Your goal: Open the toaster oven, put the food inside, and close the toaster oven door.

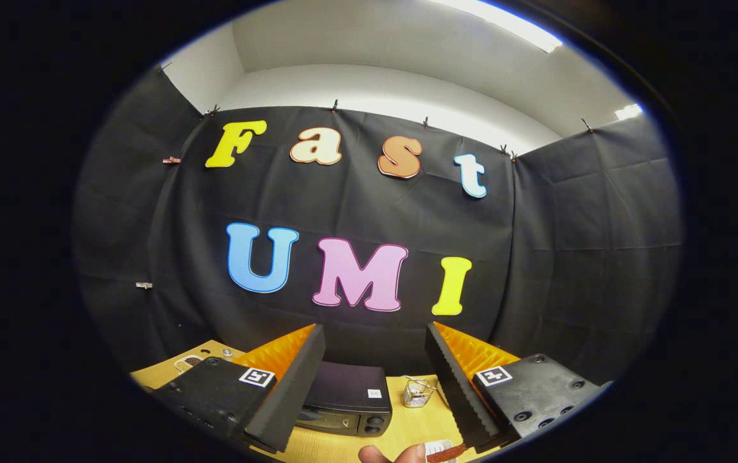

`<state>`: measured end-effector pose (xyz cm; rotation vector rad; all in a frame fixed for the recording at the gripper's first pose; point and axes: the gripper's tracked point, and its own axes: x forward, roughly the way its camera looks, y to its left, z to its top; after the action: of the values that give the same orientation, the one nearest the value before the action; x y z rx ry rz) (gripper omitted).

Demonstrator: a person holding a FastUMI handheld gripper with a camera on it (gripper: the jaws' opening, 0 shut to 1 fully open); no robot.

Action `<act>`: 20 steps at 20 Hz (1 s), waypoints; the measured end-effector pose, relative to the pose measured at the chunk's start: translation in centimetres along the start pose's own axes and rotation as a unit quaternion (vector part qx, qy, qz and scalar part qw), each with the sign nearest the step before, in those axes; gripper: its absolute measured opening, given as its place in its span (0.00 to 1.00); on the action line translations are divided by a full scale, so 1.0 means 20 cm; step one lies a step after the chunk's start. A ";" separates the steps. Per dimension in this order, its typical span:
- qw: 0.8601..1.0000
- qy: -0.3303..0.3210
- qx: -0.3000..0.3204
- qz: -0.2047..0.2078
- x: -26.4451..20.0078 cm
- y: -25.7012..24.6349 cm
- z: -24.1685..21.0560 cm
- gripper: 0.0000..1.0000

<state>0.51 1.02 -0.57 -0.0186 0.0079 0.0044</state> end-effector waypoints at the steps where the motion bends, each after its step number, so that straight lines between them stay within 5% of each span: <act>1: 1.000 0.002 0.001 0.001 0.00 0.01 -0.01 0.97; 8: 0.999 0.040 0.003 0.036 0.08 0.25 -0.21 0.97; 20: 0.974 0.211 0.063 0.056 0.35 0.69 -1.10 0.98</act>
<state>7.25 14.44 -22.84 0.1092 0.4347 0.1136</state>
